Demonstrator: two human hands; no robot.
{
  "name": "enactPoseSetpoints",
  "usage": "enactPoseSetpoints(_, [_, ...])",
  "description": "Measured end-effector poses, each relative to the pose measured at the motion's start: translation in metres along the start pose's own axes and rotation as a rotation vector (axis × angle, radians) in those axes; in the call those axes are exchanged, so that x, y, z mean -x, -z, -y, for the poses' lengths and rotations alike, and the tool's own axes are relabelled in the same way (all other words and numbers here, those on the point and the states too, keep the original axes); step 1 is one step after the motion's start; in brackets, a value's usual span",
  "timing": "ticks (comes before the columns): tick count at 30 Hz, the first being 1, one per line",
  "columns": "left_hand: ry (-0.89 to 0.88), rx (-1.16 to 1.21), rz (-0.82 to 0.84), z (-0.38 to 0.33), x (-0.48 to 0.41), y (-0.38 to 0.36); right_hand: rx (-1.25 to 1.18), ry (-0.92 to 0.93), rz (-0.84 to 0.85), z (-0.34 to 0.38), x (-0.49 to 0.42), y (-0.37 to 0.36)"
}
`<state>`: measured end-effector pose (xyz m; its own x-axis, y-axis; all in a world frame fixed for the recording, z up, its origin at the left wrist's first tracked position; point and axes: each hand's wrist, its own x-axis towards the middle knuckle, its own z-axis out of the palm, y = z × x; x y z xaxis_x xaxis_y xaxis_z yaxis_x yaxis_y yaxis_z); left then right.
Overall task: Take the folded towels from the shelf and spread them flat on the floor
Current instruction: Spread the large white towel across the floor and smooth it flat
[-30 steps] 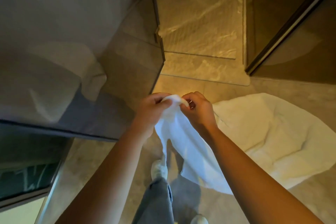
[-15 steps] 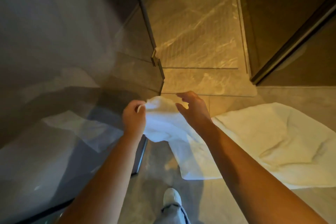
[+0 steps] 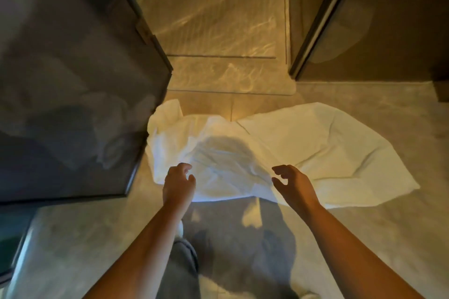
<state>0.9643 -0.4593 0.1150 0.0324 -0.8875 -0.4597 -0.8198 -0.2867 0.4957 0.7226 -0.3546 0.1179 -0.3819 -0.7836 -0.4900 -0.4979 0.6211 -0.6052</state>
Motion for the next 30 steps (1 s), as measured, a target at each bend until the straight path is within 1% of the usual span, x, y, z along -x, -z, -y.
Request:
enactPoseSetpoints(4, [0.007,-0.061,0.014,0.015,0.057,-0.095,0.128,-0.024,0.072,-0.102,0.028,0.023])
enactPoseSetpoints(7, [0.033,-0.087,0.004,0.035,0.081,-0.152,0.137,-0.031,0.073,-0.163,0.036,0.025])
enactPoseSetpoints(9, [0.012,-0.175,0.014,0.052,0.088,-0.188,0.141,-0.052,0.066,-0.198,0.037,0.017])
enactPoseSetpoints(11, [-0.04,-0.226,0.02,0.069,0.084,-0.223,0.136,-0.034,0.047,-0.231,0.032,0.003])
enactPoseSetpoints(14, [-0.048,-0.178,0.068,0.09,0.066,-0.27,0.139,0.003,0.013,-0.274,0.02,-0.025])
enactPoseSetpoints(16, [-0.15,-0.207,0.102,0.1,0.052,-0.296,0.157,0.023,-0.011,-0.299,0.009,-0.044])
enactPoseSetpoints(17, [-0.222,-0.267,0.093,0.104,0.046,-0.306,0.164,0.033,-0.017,-0.31,0.003,-0.055])
enactPoseSetpoints(20, [-0.493,-0.503,-0.012,0.114,0.022,-0.328,0.199,0.077,-0.021,-0.343,-0.025,-0.082])
enactPoseSetpoints(23, [-0.67,-0.57,-0.044,0.111,-0.005,-0.348,0.29,0.121,0.042,-0.368,-0.06,-0.1])
enactPoseSetpoints(26, [-0.754,-0.668,-0.031,0.106,-0.033,-0.374,0.386,0.153,0.059,-0.39,-0.092,-0.11])
enactPoseSetpoints(30, [-0.791,-0.771,0.03,0.099,-0.056,-0.4,0.565,0.143,0.07,-0.417,-0.11,-0.11])
